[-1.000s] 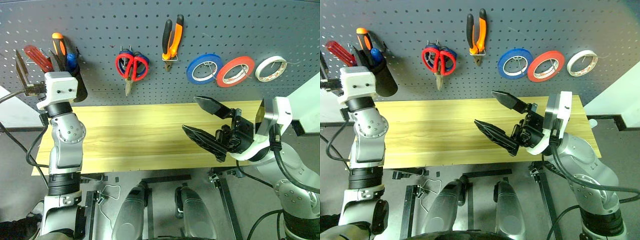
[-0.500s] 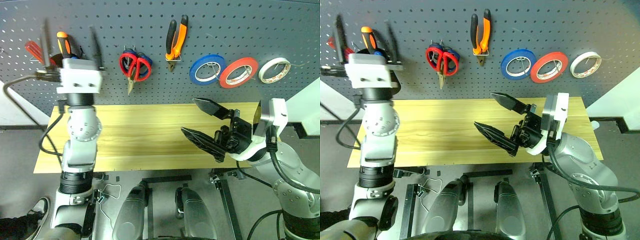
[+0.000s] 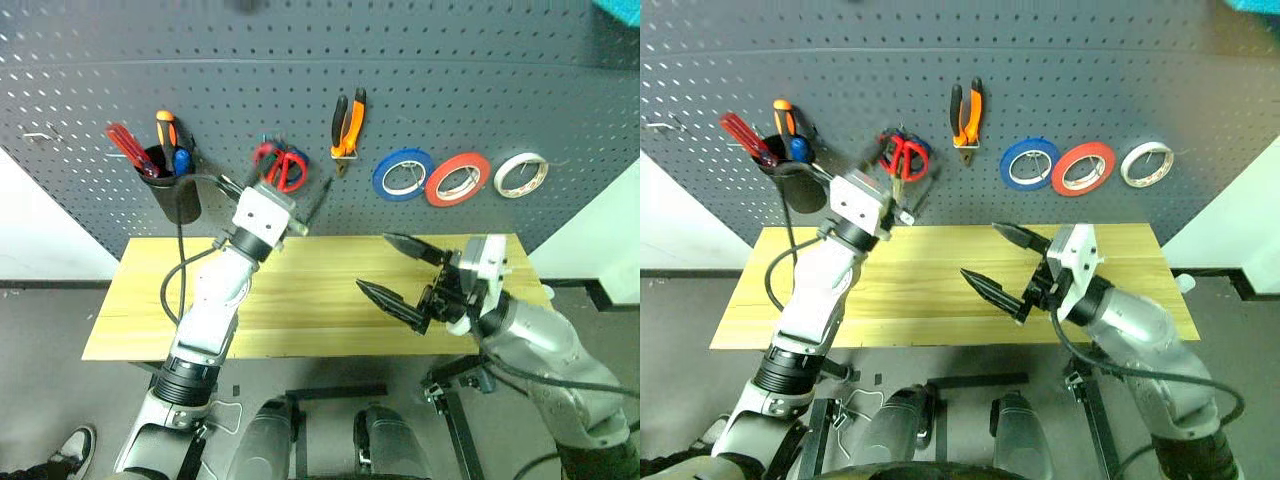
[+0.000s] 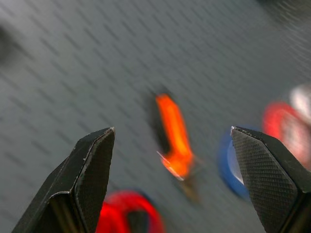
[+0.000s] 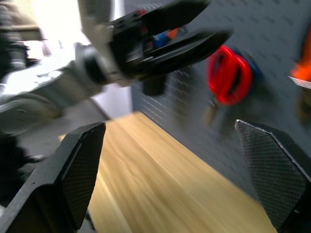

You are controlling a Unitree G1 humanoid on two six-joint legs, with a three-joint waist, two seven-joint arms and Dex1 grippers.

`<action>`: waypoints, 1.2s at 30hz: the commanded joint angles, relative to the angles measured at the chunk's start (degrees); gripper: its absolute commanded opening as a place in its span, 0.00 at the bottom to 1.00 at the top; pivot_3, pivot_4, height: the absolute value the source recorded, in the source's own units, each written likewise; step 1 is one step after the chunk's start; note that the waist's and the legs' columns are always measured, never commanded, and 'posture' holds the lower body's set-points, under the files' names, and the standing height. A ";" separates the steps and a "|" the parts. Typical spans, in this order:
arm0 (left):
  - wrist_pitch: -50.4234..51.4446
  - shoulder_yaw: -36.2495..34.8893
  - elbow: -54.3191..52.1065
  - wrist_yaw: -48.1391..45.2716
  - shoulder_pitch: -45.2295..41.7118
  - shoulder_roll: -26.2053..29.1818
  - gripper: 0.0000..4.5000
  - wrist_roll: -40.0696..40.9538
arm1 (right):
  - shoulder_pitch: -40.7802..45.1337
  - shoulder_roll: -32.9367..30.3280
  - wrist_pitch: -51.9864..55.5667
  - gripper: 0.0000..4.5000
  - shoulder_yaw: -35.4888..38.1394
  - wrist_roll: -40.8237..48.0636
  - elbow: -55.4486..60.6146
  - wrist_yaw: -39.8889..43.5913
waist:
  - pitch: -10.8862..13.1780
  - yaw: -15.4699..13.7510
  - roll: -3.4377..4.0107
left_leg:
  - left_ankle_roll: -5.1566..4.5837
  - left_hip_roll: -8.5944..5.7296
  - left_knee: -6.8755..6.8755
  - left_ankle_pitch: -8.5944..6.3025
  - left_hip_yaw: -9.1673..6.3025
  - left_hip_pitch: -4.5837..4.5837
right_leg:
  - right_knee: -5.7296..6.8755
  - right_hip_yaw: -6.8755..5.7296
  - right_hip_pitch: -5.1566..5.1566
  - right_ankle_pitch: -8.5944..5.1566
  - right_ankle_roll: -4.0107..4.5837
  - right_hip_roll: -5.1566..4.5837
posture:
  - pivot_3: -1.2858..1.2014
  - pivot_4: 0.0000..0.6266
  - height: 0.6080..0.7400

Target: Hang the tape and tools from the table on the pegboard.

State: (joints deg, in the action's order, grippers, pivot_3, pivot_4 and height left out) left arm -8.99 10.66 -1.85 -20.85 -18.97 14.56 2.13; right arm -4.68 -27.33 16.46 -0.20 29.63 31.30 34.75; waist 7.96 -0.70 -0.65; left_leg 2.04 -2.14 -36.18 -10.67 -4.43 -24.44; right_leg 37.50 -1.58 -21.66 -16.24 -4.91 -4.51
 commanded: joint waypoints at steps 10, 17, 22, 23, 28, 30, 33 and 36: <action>3.64 -2.57 16.01 -11.38 10.03 2.22 0.88 5.50 | -10.62 16.63 -21.71 1.00 5.29 -20.62 -23.77 -22.86 | -3.90 1.37 1.29 | -0.10 0.69 0.47 -0.12 0.05 0.11 | -1.42 -0.12 0.30 0.60 0.01 0.02 | 0.51 0.00 0.72; 8.71 -4.99 14.20 -13.81 18.01 7.06 0.88 5.79 | -15.79 19.62 -30.45 1.00 10.05 -18.27 -32.24 -22.99 | -4.40 1.29 1.56 | -0.27 0.54 0.80 -0.02 0.26 0.29 | -0.99 0.12 0.21 0.21 0.03 -0.03 | 0.52 0.00 0.72; 10.07 -7.42 10.36 -14.62 21.24 6.82 0.88 9.16 | -18.51 19.33 -28.93 1.00 7.88 -16.15 -27.56 -18.82 | -4.60 1.37 1.68 | -0.12 0.63 0.92 -0.14 0.32 0.69 | -0.99 0.32 0.32 0.04 -0.05 -0.19 | 0.52 0.00 0.72; 10.44 -7.66 9.25 -14.82 21.44 6.38 0.88 10.06 | -18.52 18.64 -26.95 1.00 7.08 -14.66 -25.88 -17.01 | -4.62 1.38 1.72 | -0.12 0.68 0.93 -0.15 0.31 0.62 | -1.01 0.32 0.32 0.01 -0.10 -0.20 | 0.52 0.00 0.72; 12.26 -6.69 5.64 -18.66 23.90 5.95 0.88 12.68 | -18.10 14.24 -17.33 1.00 3.71 -8.38 -17.55 -9.32 | -4.96 1.33 1.96 | -0.13 0.71 0.93 -0.15 0.49 0.40 | -0.85 0.30 0.26 0.00 -0.08 -0.39 | 0.52 0.00 0.72; 12.46 -6.62 5.63 -19.63 24.55 6.12 0.88 12.53 | -17.92 12.36 -14.96 1.00 2.76 -8.06 -16.14 -7.47 | -5.08 1.32 2.00 | -0.13 0.71 0.96 -0.15 0.53 0.47 | -0.84 0.30 0.24 -0.08 -0.04 -0.39 | 0.53 0.00 0.72; 12.50 -6.76 6.03 -20.59 24.89 6.11 0.88 12.35 | -17.71 11.40 -12.87 1.00 2.39 -7.36 -15.27 -6.42 | -5.11 1.10 1.96 | -0.13 0.71 1.00 -0.15 0.60 0.63 | -0.83 0.27 0.20 -0.21 0.09 -0.43 | 0.53 0.00 0.72; 12.34 -7.22 6.71 -21.45 25.06 6.07 0.88 12.56 | -17.70 11.16 -12.01 1.00 1.86 -7.76 -15.23 -5.74 | -5.13 0.38 1.92 | -0.18 0.69 1.00 -0.18 0.73 0.65 | -0.85 0.26 0.22 -0.23 0.11 -0.51 | 0.53 0.00 0.72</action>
State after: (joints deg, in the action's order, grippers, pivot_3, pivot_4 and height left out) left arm 3.62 3.93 5.55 -41.58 6.36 20.19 14.00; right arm -22.79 -15.84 4.38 2.04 21.37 13.48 28.33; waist 2.82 -0.32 1.27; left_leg 1.83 -1.45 -35.18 -10.86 -3.66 -23.79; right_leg 36.64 -1.32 -21.44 -16.48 -4.80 -5.02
